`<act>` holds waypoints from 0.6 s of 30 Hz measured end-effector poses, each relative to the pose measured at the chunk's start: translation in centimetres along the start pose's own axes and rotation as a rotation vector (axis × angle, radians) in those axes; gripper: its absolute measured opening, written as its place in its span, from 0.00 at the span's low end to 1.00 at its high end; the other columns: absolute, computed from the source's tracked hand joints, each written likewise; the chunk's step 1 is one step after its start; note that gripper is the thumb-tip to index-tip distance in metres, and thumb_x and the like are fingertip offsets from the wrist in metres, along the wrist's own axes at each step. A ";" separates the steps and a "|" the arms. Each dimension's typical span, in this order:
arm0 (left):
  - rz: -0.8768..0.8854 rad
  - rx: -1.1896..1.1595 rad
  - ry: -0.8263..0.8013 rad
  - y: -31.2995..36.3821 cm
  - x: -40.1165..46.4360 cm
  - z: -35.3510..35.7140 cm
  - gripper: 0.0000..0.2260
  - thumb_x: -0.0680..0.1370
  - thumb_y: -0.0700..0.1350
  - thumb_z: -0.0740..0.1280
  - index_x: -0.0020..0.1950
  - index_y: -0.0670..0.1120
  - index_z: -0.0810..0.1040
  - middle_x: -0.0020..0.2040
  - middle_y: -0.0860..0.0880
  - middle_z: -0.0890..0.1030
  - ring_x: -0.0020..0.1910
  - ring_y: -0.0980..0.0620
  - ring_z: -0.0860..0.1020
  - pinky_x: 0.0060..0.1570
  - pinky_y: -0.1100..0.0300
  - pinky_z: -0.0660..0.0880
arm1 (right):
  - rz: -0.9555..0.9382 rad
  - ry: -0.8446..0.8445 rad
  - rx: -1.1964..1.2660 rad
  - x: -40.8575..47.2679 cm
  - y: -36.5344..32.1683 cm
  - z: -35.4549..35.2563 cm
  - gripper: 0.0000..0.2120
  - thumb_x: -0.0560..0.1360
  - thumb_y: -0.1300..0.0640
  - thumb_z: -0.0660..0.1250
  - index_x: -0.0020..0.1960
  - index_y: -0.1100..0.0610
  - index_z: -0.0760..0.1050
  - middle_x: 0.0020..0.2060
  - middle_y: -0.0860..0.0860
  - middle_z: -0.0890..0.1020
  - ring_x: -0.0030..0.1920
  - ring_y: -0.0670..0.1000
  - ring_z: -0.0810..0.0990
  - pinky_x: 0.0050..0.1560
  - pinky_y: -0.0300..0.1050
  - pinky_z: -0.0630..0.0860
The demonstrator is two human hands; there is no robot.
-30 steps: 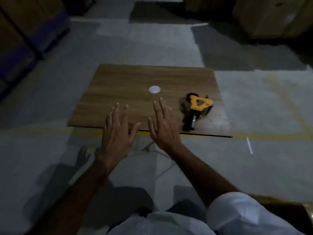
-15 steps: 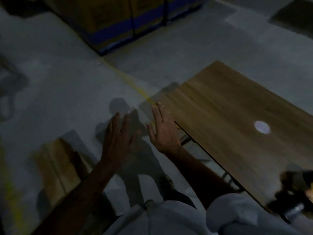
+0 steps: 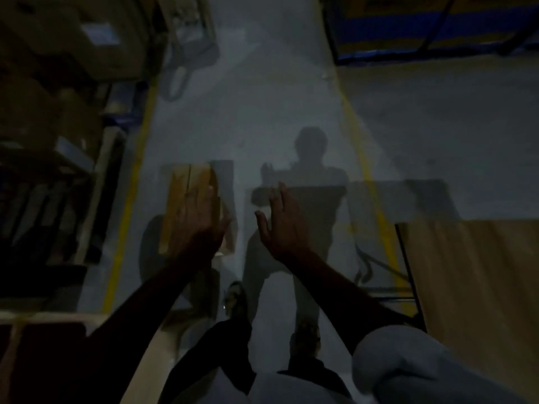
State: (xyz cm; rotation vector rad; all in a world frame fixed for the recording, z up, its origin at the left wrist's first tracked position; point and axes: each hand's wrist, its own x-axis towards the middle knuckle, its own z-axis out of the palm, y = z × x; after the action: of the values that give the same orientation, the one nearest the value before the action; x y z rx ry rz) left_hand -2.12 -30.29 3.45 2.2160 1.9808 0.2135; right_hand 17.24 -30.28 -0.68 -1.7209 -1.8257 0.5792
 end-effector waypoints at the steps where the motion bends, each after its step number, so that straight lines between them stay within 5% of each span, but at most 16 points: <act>1: -0.043 -0.009 -0.016 -1.7 0.7 0.1 0.35 0.84 0.61 0.58 0.79 0.34 0.64 0.77 0.28 0.64 0.75 0.27 0.66 0.71 0.34 0.68 | -0.014 -0.033 -0.001 1.2 -0.6 1.6 0.29 0.83 0.50 0.65 0.79 0.63 0.65 0.79 0.64 0.63 0.79 0.64 0.64 0.77 0.60 0.62; 3: -0.119 -0.022 -0.057 -5.6 2.1 0.5 0.37 0.84 0.65 0.54 0.83 0.39 0.58 0.82 0.33 0.57 0.80 0.33 0.58 0.78 0.39 0.58 | -0.022 -0.106 -0.005 3.7 -1.8 4.8 0.31 0.84 0.47 0.63 0.82 0.60 0.61 0.81 0.62 0.60 0.81 0.62 0.60 0.78 0.60 0.60; 8: -0.157 -0.027 -0.099 -14.6 6.4 2.4 0.43 0.78 0.69 0.48 0.81 0.37 0.63 0.80 0.31 0.60 0.79 0.32 0.61 0.74 0.38 0.64 | 0.008 -0.180 -0.018 9.2 -4.8 13.0 0.31 0.84 0.46 0.63 0.80 0.62 0.63 0.80 0.65 0.62 0.80 0.65 0.61 0.78 0.61 0.61; 14: -0.252 -0.041 -0.221 -25.4 11.7 8.4 0.37 0.83 0.64 0.58 0.84 0.42 0.56 0.83 0.37 0.54 0.82 0.39 0.55 0.77 0.45 0.59 | 0.054 -0.324 -0.043 15.3 -5.6 24.4 0.34 0.84 0.39 0.56 0.83 0.58 0.58 0.82 0.62 0.57 0.81 0.62 0.57 0.79 0.58 0.56; 18: -0.338 -0.140 -0.304 -31.3 14.1 15.1 0.38 0.83 0.62 0.60 0.85 0.43 0.51 0.84 0.38 0.54 0.80 0.39 0.62 0.75 0.48 0.62 | 0.059 -0.405 -0.064 18.0 -4.0 32.7 0.34 0.83 0.43 0.58 0.83 0.60 0.59 0.81 0.64 0.59 0.80 0.64 0.60 0.77 0.59 0.61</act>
State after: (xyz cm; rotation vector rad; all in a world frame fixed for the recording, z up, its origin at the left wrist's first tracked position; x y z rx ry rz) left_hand -27.71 -13.28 -18.03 1.6811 2.0536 -0.0269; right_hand -7.64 -10.61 -20.71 -1.8026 -2.0876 0.9608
